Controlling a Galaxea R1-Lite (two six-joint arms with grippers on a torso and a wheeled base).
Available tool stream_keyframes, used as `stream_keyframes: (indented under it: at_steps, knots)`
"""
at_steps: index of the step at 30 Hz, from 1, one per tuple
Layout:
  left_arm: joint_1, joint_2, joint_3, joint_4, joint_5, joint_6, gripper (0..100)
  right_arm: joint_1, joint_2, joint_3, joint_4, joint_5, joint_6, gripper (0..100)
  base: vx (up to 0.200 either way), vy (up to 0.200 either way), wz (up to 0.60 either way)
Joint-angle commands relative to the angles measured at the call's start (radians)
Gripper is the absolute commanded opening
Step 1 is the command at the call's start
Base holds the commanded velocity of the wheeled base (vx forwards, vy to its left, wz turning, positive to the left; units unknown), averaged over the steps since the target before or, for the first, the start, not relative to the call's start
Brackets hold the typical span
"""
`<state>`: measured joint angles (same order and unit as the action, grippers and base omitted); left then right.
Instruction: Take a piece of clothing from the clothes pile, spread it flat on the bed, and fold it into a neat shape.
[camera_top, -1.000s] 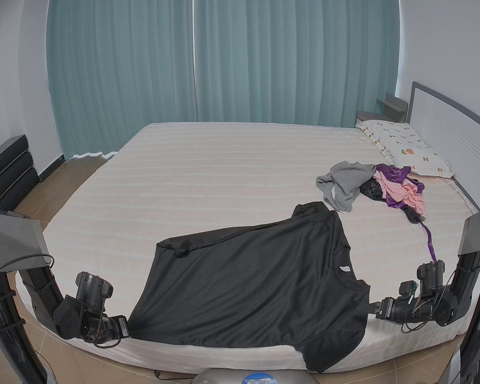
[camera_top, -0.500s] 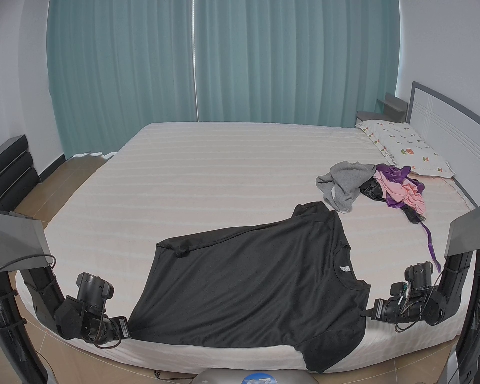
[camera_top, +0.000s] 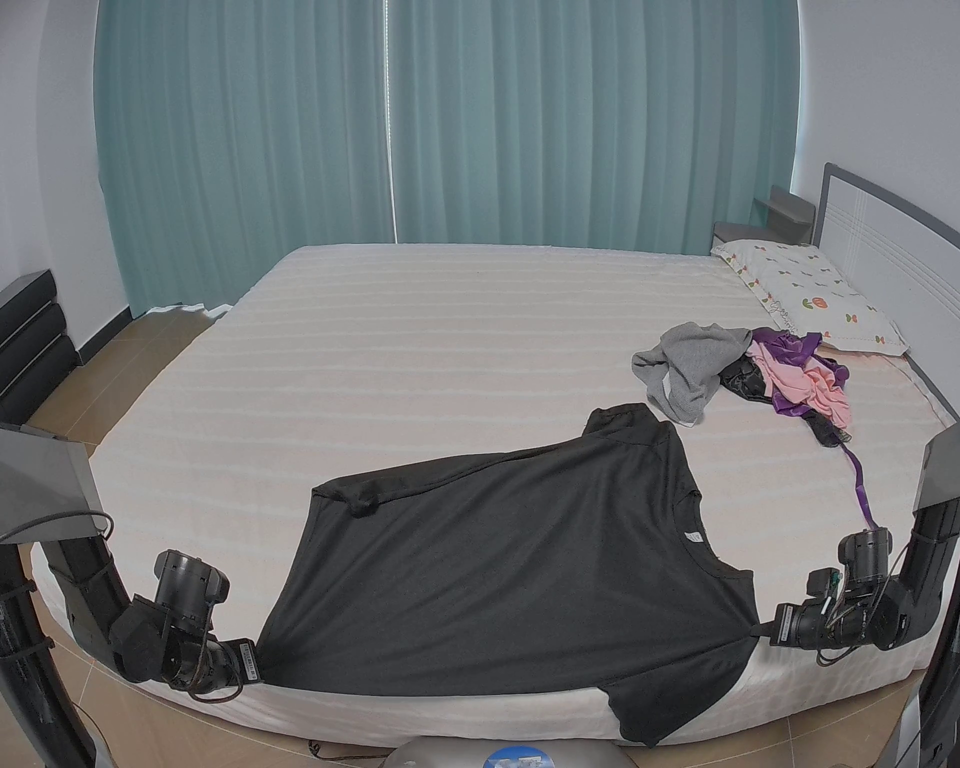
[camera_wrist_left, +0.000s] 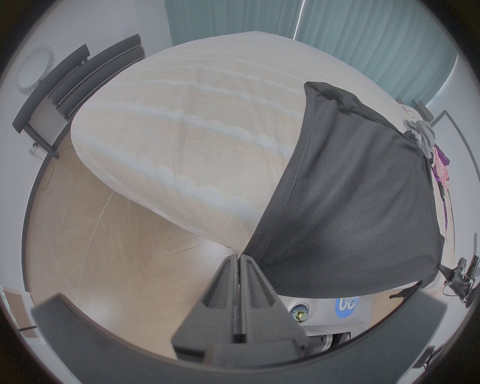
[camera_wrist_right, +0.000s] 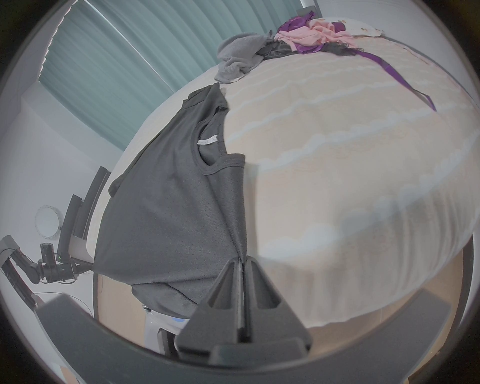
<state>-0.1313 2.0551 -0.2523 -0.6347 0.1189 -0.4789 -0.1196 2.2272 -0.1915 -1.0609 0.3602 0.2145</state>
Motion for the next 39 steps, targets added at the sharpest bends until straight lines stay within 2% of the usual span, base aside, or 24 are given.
stream_keyframes:
  at_steps: [1,5,13,14,15,16,20,27,29,30,31,32,34,39]
  knots:
    - [-0.021,0.002,0.015,0.001,0.001,0.000,0,-0.061,-0.032,0.026,0.001,0.008,-0.032,0,0.000,0.000,0.00]
    - [-0.033,0.002,0.019,0.000,0.001,0.002,0,-0.069,-0.035,0.020,0.001,0.011,-0.035,0,0.000,0.000,0.00]
    - [-0.039,0.034,-0.001,-0.016,-0.002,-0.012,0,-0.029,-0.020,0.010,-0.001,0.026,-0.038,0,0.000,0.000,0.00]
    - [-0.039,0.053,-0.013,-0.023,-0.007,-0.023,0,-0.015,-0.012,0.009,-0.002,0.026,-0.037,100,0.000,0.000,0.00]
    - [-0.041,0.062,-0.021,-0.026,-0.010,-0.035,0,-0.012,-0.006,0.009,-0.002,0.026,-0.032,100,0.000,0.000,0.00]
    - [-0.041,0.073,-0.028,-0.033,-0.013,-0.053,100,-0.009,-0.004,0.009,-0.002,0.028,-0.030,100,0.000,0.000,0.00]
    - [-0.050,0.077,-0.045,-0.072,-0.030,-0.122,100,-0.011,-0.011,0.006,-0.004,0.063,-0.018,100,0.000,0.000,0.00]
    - [-0.039,-0.004,-0.047,-0.077,-0.035,-0.129,100,0.011,-0.124,-0.025,-0.011,0.075,0.092,100,0.000,0.000,0.00]
    - [-0.027,-0.075,-0.047,-0.074,-0.068,-0.129,100,0.067,-0.195,-0.048,-0.007,0.077,0.227,100,0.000,0.000,0.00]
    - [-0.027,-0.075,-0.047,-0.074,-0.068,-0.129,100,0.067,-0.195,-0.048,-0.007,0.077,0.227,100,0.000,0.000,0.00]
    - [-0.014,-0.118,-0.047,-0.072,-0.111,-0.129,100,0.106,-0.224,-0.060,-0.007,0.082,0.349,100,0.000,0.000,0.00]
    - [-0.010,-0.133,-0.047,-0.074,-0.133,-0.129,100,0.129,-0.228,-0.066,-0.007,0.086,0.405,100,0.000,0.000,0.00]
    - [-0.008,-0.151,-0.047,-0.077,-0.159,-0.129,100,0.163,-0.222,-0.065,-0.016,0.083,0.467,100,0.000,0.000,0.00]
    - [0.012,-0.159,-0.048,-0.085,-0.179,-0.127,100,0.182,-0.225,-0.049,-0.016,0.089,0.490,100,0.000,0.000,0.00]
